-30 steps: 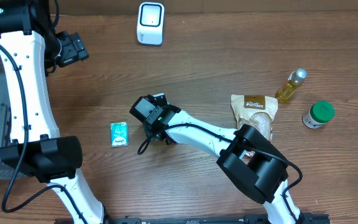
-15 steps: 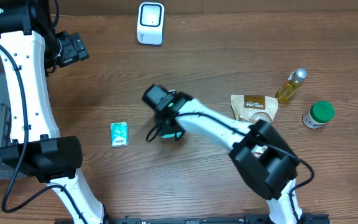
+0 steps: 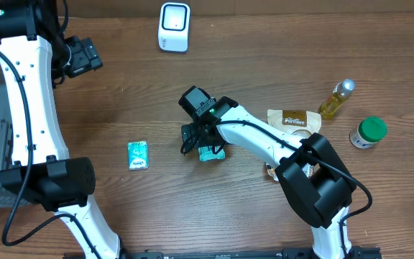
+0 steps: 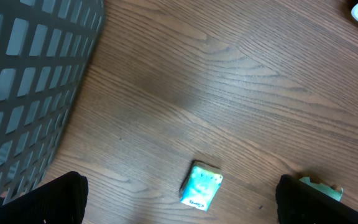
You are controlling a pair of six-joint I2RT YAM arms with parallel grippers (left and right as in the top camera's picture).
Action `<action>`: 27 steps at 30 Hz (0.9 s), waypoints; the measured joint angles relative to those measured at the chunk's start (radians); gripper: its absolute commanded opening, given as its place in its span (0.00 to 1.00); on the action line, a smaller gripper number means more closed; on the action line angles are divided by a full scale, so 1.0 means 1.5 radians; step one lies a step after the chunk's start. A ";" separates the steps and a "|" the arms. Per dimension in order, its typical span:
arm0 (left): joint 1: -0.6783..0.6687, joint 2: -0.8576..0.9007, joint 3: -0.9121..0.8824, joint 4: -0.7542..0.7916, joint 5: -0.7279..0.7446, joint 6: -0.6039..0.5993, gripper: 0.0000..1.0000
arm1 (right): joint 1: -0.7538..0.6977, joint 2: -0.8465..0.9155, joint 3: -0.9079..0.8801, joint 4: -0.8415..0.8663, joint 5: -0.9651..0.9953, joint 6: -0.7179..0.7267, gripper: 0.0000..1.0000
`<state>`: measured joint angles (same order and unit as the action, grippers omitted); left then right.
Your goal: Scan the item barcode
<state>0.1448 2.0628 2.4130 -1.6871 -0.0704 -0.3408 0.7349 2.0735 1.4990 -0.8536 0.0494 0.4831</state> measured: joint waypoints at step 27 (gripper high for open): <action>0.000 0.000 0.000 0.000 0.000 0.000 0.99 | 0.069 0.023 -0.001 0.009 0.171 -0.013 0.67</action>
<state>0.1448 2.0628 2.4130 -1.6871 -0.0704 -0.3408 0.8391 2.1082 1.4975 -0.8398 0.3065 0.4641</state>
